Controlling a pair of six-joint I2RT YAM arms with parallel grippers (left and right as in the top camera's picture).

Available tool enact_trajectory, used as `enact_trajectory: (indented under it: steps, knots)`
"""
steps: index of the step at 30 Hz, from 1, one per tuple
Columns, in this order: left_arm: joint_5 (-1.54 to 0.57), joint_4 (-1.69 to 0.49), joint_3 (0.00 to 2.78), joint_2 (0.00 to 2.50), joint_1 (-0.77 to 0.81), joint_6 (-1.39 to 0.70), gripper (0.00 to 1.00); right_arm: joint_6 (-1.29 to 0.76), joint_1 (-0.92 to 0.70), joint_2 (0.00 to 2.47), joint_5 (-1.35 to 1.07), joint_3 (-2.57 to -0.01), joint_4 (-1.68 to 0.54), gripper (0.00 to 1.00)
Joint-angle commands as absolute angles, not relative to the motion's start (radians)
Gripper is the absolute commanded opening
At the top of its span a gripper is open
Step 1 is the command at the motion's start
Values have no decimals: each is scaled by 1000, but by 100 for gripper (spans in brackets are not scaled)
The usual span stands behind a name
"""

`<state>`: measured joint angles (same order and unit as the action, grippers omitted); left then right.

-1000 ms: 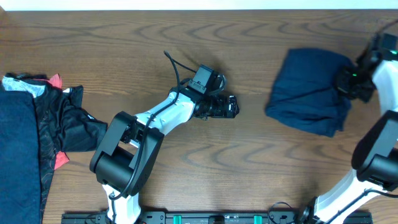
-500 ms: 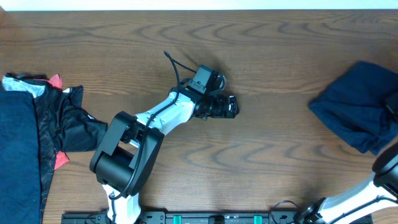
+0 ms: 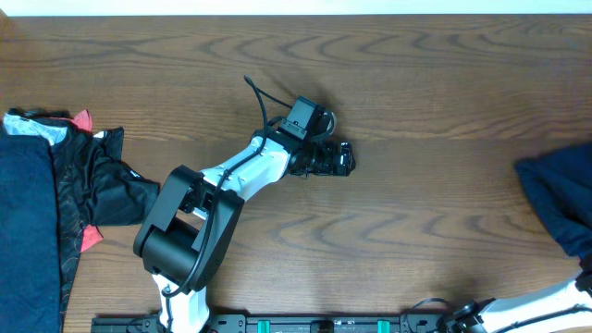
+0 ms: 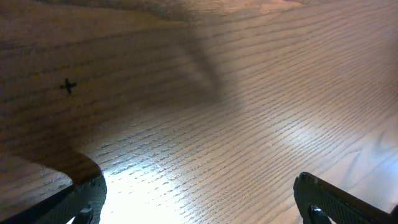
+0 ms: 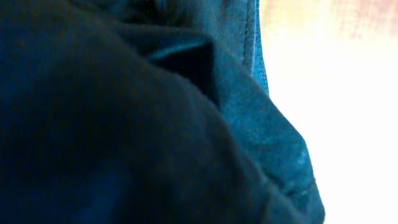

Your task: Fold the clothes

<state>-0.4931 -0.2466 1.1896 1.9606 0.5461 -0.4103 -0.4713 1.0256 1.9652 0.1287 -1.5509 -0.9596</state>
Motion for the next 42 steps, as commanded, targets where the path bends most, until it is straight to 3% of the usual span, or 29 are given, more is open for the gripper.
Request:
enact_trajectory:
  steps: [1, 21, 37, 38, 39, 40, 42]
  knots:
    - [-478, -257, 1180, 1977, 546, -392, 98, -504, 1063, 1969, 159, -1546, -952, 1]
    - [-478, -261, 1180, 1977, 547, -362, 98, -474, 1002, 1995, -131, -1541, -626, 1]
    - [-478, -265, 1180, 1977, 547, -359, 98, -471, 897, 2146, -68, -1538, -468, 2]
    - [-478, -265, 1180, 1977, 547, -359, 98, -469, 897, 2146, -70, -1538, -472, 32]
    - [-478, -268, 1180, 1977, 547, -359, 98, -446, 897, 2146, -86, -1538, -476, 80]
    - [-478, -269, 1180, 1977, 547, -359, 98, -411, 897, 2145, -118, -1539, -475, 99]
    - [-478, -268, 1180, 1977, 547, -359, 98, -367, 897, 2142, -178, -1541, -477, 99]
